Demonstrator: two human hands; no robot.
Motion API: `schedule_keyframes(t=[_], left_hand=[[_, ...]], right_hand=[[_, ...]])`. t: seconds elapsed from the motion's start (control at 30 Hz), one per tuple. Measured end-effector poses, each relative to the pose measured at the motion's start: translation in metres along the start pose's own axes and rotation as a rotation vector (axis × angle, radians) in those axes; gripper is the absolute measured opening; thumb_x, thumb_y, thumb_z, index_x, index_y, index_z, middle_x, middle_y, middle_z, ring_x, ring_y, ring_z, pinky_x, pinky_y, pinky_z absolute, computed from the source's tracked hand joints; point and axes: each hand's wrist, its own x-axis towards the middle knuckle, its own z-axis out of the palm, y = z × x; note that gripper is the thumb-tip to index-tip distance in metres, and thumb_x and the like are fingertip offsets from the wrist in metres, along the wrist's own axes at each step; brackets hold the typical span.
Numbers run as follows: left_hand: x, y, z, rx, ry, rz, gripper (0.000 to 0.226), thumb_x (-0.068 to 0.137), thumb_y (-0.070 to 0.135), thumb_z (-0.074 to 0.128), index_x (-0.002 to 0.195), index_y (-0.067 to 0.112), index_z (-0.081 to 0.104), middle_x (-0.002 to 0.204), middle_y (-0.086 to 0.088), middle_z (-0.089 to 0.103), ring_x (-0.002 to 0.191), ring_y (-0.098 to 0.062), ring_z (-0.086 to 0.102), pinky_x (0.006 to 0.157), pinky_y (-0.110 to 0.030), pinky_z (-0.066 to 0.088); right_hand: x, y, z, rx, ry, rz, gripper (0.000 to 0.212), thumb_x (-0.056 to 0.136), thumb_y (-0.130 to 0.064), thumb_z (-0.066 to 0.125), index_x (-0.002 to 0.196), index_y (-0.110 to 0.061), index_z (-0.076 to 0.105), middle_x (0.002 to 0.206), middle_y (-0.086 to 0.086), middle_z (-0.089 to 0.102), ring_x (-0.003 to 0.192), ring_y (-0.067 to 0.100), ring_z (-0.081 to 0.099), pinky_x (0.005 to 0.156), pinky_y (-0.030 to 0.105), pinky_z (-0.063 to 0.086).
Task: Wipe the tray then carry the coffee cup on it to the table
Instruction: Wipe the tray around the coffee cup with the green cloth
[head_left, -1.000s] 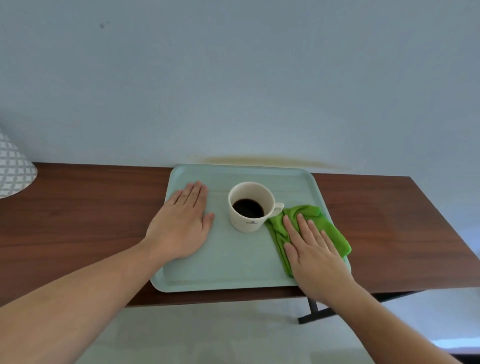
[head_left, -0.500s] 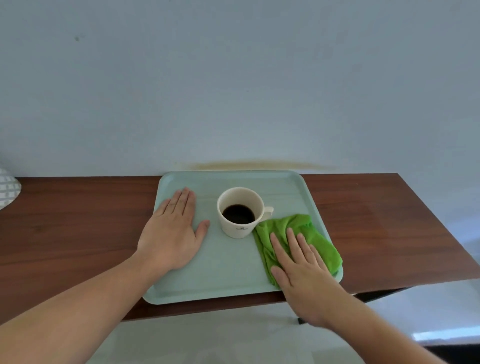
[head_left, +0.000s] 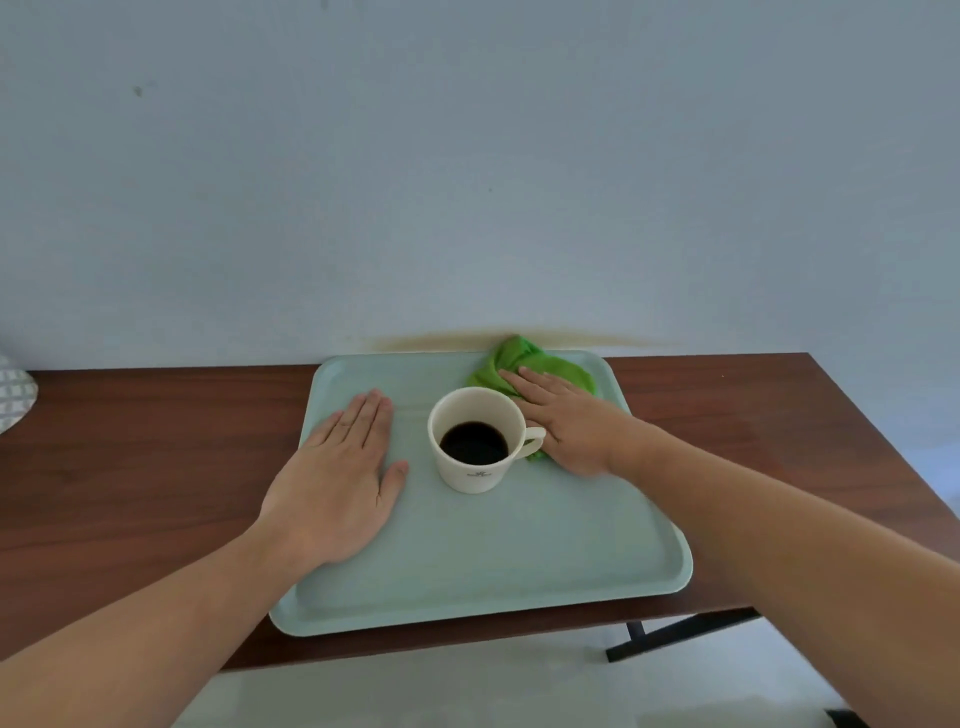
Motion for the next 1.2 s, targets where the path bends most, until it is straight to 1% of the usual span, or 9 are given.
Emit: schedule_keyframes(t=[0.23,0.37,0.5,0.57,0.67,0.77,0.83,0.9,1.2], left_hand=[[0.004,0.001,0.002,0.027,0.014,-0.017,0.078,0.093,0.057,-0.005,0.157,0.012,-0.007,0.167,-0.004,-0.009,0.151,-0.01,-0.011,0.122,-0.03,-0.006],[0.006,0.004,-0.001,0.013,0.009,-0.023,0.079,0.093,0.057,-0.005,0.157,0.011,-0.006,0.167,-0.005,-0.006,0.152,-0.011,-0.009,0.123,-0.031,-0.003],[0.006,0.007,0.0,-0.015,0.012,-0.035,0.076,0.096,0.055,0.001,0.158,0.011,-0.003,0.167,-0.005,-0.004,0.152,-0.012,-0.006,0.123,-0.031,-0.002],[0.005,0.006,0.0,-0.02,0.012,-0.04,0.075,0.097,0.054,0.005,0.158,0.011,-0.001,0.167,-0.005,-0.002,0.153,-0.012,-0.005,0.123,-0.031,-0.001],[0.005,0.006,0.0,-0.004,0.019,-0.037,0.075,0.096,0.052,0.004,0.158,0.009,0.002,0.167,-0.006,0.001,0.153,-0.014,-0.002,0.123,-0.031,-0.001],[0.005,0.005,-0.002,-0.005,0.021,-0.027,0.077,0.094,0.051,0.0,0.158,0.009,0.004,0.167,-0.007,0.004,0.153,-0.014,0.001,0.123,-0.03,0.0],[0.004,0.003,-0.003,-0.004,0.02,-0.021,0.076,0.094,0.051,-0.001,0.158,0.01,0.003,0.167,-0.006,0.004,0.153,-0.014,0.001,0.122,-0.03,0.0],[0.004,0.001,-0.003,-0.008,0.022,-0.02,0.077,0.093,0.05,-0.003,0.158,0.011,0.002,0.167,-0.005,0.003,0.153,-0.013,0.0,0.122,-0.029,-0.002],[0.005,0.001,0.003,-0.031,0.031,-0.025,0.073,0.094,0.052,-0.003,0.158,0.014,-0.005,0.167,-0.002,-0.005,0.152,-0.01,-0.007,0.122,-0.03,-0.004]], right_hand=[[0.014,-0.002,0.0,0.069,0.082,0.146,0.055,0.105,-0.038,0.023,0.156,-0.042,0.003,0.166,-0.012,-0.002,0.152,0.013,-0.002,0.122,0.033,0.0],[-0.048,-0.019,0.004,0.012,0.098,0.423,0.056,0.105,-0.038,0.018,0.158,-0.033,0.002,0.167,0.002,0.004,0.153,0.021,0.005,0.122,0.035,0.004],[-0.118,-0.088,0.023,0.102,-0.014,0.444,0.062,0.102,-0.042,0.019,0.158,-0.031,-0.005,0.166,0.005,-0.007,0.153,0.025,-0.003,0.121,0.035,0.0],[-0.13,-0.132,0.022,0.131,0.0,0.35,0.064,0.095,-0.041,0.041,0.156,-0.032,0.025,0.163,0.006,0.02,0.149,0.027,0.025,0.118,0.031,0.022],[-0.114,-0.179,0.018,0.103,0.096,0.171,0.056,0.067,-0.049,0.062,0.122,-0.041,0.07,0.129,-0.007,0.067,0.113,0.015,0.067,0.088,0.028,0.057],[-0.09,-0.204,0.005,0.146,0.012,0.107,0.051,0.086,-0.049,0.047,0.136,-0.049,0.054,0.145,-0.015,0.052,0.131,0.01,0.052,0.108,0.028,0.042],[-0.08,-0.2,0.008,0.181,0.014,0.045,0.052,0.099,-0.041,0.031,0.151,-0.048,0.029,0.162,-0.015,0.021,0.15,0.01,0.018,0.122,0.028,0.006],[-0.085,-0.18,0.011,0.229,0.016,0.028,0.053,0.103,-0.042,0.024,0.154,-0.049,0.011,0.164,-0.019,0.002,0.151,0.005,-0.004,0.118,0.023,-0.014],[-0.116,-0.07,0.025,0.084,0.072,0.381,0.053,0.102,-0.048,0.008,0.15,-0.051,-0.014,0.161,-0.018,-0.017,0.149,0.006,-0.017,0.118,0.027,-0.012]])
